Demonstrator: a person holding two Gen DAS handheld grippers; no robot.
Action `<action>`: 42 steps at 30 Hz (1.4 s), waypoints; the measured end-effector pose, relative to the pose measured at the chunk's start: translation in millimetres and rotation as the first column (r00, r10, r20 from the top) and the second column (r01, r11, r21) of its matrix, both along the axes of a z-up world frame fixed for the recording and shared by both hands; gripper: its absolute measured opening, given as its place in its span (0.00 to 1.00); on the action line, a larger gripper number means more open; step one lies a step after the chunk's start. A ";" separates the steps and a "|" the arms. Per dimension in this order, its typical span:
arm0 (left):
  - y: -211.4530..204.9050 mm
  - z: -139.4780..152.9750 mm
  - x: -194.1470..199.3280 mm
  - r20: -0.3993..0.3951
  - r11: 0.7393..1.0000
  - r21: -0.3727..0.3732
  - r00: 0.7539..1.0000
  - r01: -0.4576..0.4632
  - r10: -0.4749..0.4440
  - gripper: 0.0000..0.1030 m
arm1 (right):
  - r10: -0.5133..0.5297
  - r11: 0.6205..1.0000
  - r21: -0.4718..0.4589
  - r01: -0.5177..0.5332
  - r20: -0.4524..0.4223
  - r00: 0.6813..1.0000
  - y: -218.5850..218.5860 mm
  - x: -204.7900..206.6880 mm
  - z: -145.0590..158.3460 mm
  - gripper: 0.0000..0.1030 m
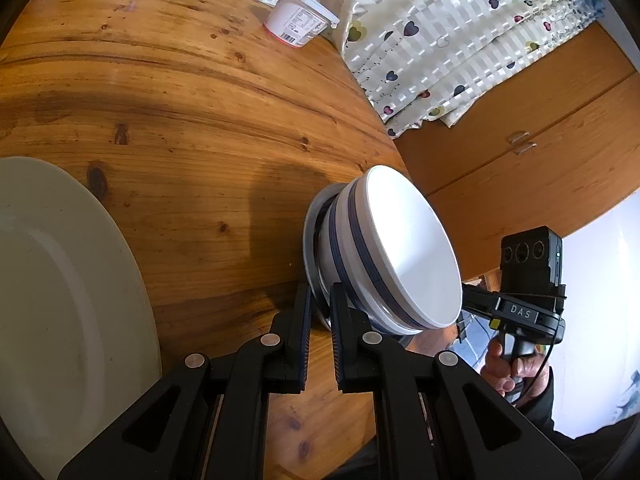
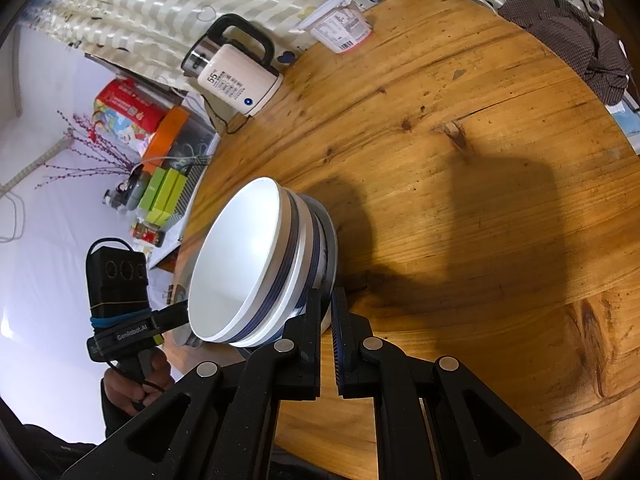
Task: Organize plates and bowls
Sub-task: 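Carry the bowl stack with both tools over the beige plate stack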
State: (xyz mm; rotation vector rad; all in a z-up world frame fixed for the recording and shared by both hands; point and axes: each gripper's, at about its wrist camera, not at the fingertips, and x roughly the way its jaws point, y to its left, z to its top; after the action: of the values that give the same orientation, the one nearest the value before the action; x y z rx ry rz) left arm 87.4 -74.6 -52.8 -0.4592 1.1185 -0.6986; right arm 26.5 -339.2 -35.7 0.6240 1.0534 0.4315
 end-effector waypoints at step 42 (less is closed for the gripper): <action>48.3 36.9 -16.4 0.069 0.997 0.009 0.994 -0.083 0.082 0.08 | 0.085 0.996 -0.019 -0.084 0.044 0.995 48.0 13.8 29.8 0.06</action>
State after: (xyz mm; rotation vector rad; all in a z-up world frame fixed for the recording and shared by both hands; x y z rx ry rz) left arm 70.9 -26.4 -15.9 -0.4656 1.0333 -0.6307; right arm 40.3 -291.2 -5.9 0.5536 1.0425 0.5073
